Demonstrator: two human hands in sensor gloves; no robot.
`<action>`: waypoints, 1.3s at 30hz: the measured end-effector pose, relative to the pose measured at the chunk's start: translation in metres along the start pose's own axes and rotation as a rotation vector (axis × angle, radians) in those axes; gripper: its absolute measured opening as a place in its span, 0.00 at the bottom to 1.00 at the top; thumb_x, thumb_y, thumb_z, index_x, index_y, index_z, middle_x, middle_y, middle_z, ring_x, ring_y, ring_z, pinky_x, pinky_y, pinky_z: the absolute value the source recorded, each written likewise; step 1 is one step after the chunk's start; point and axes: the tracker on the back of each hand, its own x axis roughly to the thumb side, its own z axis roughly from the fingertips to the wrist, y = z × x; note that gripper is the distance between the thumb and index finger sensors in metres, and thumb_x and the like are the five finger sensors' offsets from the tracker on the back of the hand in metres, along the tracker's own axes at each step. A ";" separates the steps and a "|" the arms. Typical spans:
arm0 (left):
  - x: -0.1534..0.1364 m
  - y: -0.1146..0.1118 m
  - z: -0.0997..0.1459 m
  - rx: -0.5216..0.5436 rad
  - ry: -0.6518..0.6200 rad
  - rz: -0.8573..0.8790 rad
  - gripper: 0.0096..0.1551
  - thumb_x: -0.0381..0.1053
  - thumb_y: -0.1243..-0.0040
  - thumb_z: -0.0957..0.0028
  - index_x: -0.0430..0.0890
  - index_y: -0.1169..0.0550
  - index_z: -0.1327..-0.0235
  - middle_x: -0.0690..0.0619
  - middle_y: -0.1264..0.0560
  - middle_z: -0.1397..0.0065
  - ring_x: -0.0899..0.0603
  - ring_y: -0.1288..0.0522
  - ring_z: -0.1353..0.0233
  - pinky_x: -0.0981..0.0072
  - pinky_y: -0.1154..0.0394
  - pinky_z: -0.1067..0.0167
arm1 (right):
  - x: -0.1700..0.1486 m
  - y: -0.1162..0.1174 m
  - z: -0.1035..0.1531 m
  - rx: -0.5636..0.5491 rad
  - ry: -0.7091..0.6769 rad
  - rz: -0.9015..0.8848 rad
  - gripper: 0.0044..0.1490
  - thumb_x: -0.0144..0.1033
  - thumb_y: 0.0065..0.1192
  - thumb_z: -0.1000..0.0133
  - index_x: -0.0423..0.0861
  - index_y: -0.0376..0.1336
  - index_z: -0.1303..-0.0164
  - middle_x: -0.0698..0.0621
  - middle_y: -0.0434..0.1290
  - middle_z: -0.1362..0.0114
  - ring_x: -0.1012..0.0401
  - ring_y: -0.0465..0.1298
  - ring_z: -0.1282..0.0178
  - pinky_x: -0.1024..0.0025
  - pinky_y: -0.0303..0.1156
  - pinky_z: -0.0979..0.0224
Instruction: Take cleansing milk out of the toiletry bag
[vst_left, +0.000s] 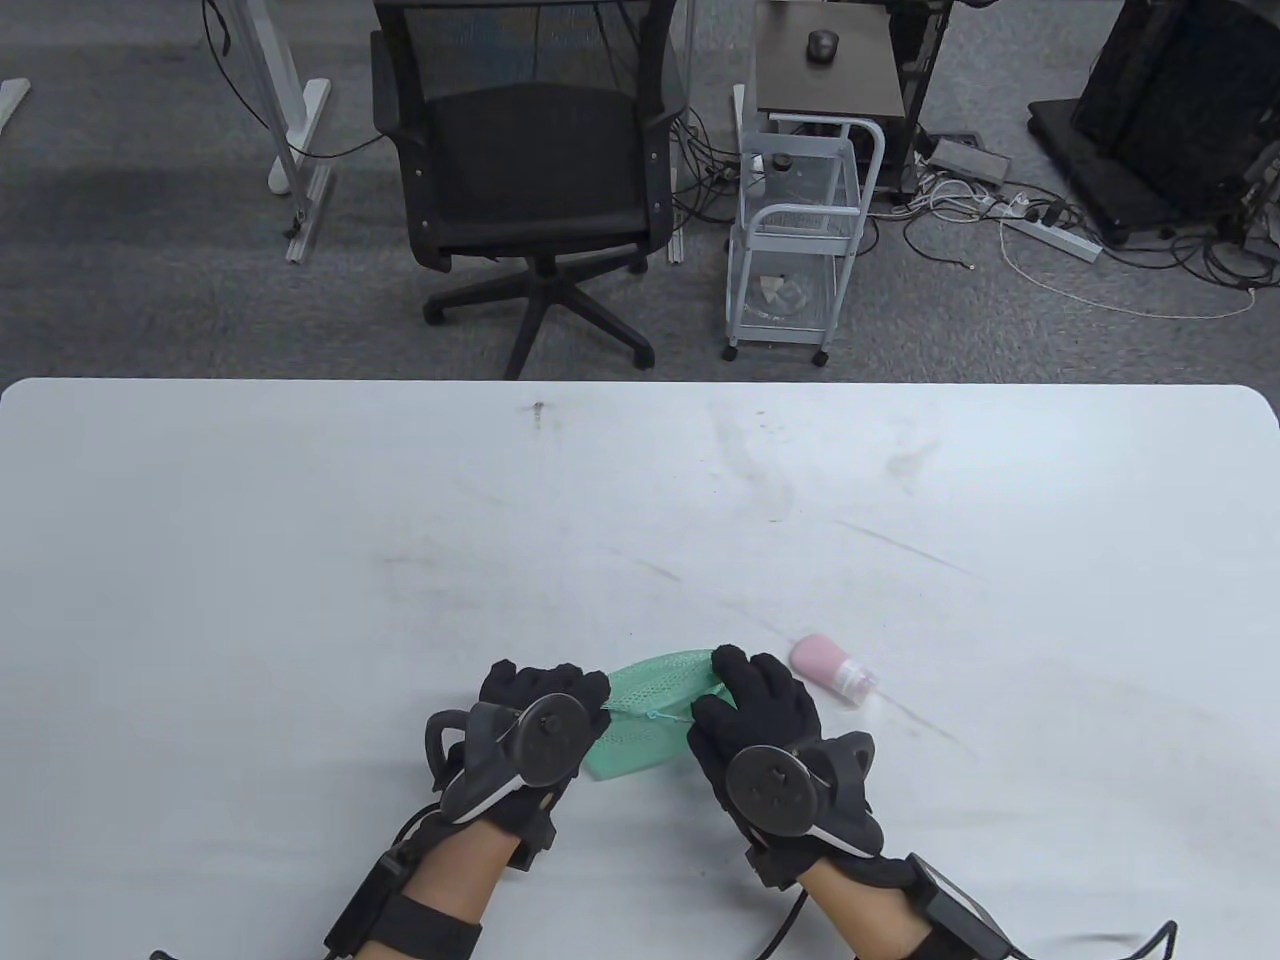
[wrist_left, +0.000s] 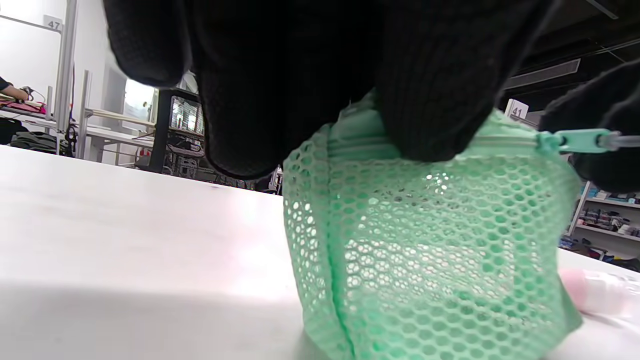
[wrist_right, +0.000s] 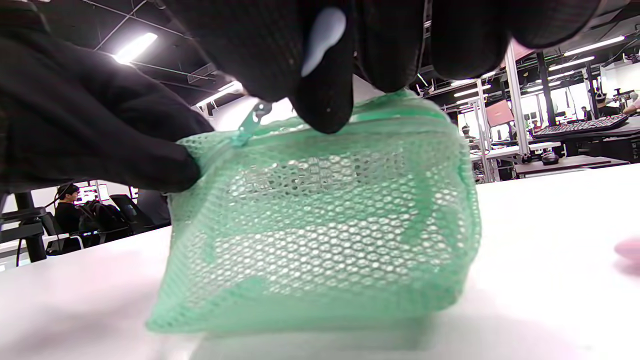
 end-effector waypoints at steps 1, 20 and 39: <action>-0.001 0.001 0.000 0.007 0.007 -0.006 0.23 0.54 0.23 0.53 0.54 0.12 0.43 0.50 0.13 0.32 0.35 0.14 0.35 0.32 0.31 0.30 | -0.001 0.000 0.000 0.000 0.006 -0.002 0.22 0.36 0.72 0.41 0.36 0.77 0.44 0.30 0.66 0.18 0.22 0.65 0.28 0.27 0.62 0.31; -0.018 0.007 -0.002 0.024 0.084 -0.005 0.23 0.55 0.23 0.53 0.56 0.12 0.43 0.49 0.13 0.33 0.35 0.14 0.36 0.32 0.29 0.31 | -0.026 -0.009 -0.006 0.002 0.084 -0.033 0.22 0.35 0.72 0.40 0.36 0.77 0.44 0.29 0.69 0.21 0.24 0.68 0.30 0.27 0.64 0.32; -0.035 0.011 -0.002 0.034 0.133 0.051 0.23 0.55 0.22 0.53 0.56 0.12 0.43 0.49 0.12 0.34 0.35 0.14 0.37 0.32 0.29 0.31 | -0.061 -0.019 -0.012 -0.014 0.190 -0.055 0.21 0.34 0.72 0.40 0.34 0.77 0.44 0.30 0.70 0.21 0.24 0.69 0.30 0.27 0.64 0.32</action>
